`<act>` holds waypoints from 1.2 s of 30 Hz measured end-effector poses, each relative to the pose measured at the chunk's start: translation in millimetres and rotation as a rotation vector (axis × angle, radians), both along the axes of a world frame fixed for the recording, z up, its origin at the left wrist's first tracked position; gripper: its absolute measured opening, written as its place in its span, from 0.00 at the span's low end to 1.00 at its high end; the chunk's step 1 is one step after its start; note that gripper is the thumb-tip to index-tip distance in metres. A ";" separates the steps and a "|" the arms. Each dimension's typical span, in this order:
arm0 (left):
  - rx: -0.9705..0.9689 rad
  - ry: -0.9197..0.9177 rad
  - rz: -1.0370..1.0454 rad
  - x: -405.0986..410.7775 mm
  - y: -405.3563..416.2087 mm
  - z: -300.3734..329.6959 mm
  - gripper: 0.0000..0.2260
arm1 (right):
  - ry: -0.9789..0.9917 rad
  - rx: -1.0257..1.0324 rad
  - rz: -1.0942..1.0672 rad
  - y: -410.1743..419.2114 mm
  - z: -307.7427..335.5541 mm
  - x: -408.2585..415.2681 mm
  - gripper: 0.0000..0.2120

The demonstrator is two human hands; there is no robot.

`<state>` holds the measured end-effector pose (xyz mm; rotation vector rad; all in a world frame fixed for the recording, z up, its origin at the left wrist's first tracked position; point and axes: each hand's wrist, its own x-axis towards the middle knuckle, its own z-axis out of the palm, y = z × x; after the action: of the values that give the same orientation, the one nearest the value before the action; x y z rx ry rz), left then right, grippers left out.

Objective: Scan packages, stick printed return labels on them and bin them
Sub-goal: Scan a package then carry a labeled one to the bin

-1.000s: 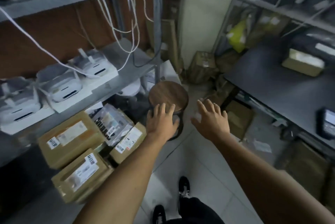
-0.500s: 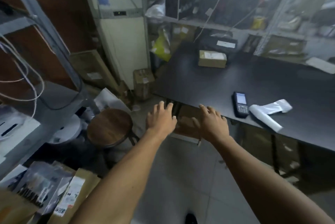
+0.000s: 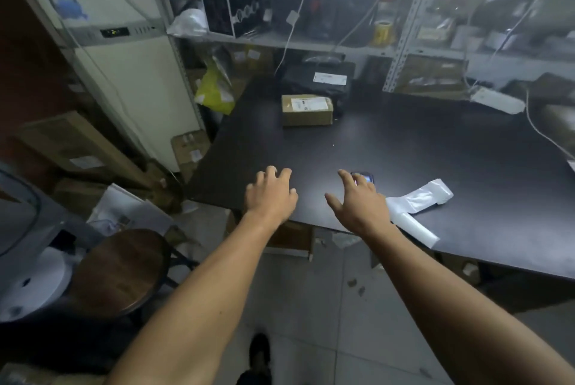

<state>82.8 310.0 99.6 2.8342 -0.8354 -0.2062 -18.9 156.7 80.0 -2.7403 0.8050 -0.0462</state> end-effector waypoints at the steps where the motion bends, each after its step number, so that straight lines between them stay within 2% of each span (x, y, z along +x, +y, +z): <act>1: 0.000 0.006 -0.010 10.8 -6.8 -2.0 0.23 | -0.001 -0.007 -0.009 -6.2 -0.4 8.3 0.30; 11: -0.025 0.095 -0.078 136.2 -43.3 -22.8 0.22 | 0.071 0.034 -0.106 -35.8 -4.6 110.5 0.29; 22: -0.007 0.168 -0.052 241.4 -88.2 -43.5 0.22 | 0.146 0.133 -0.159 -93.3 -35.3 196.1 0.29; 29: -0.040 0.272 0.031 305.8 -144.1 -58.3 0.23 | 0.127 0.272 -0.201 -158.3 -59.1 261.2 0.29; 36: -0.145 0.375 0.170 358.0 -208.2 -77.9 0.25 | -0.025 0.410 -0.218 -223.9 -76.4 329.8 0.29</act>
<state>440.8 101.8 21.7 2.5936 -0.5058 -0.6023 310.9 -67.2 3.6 -2.2593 0.9804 0.0370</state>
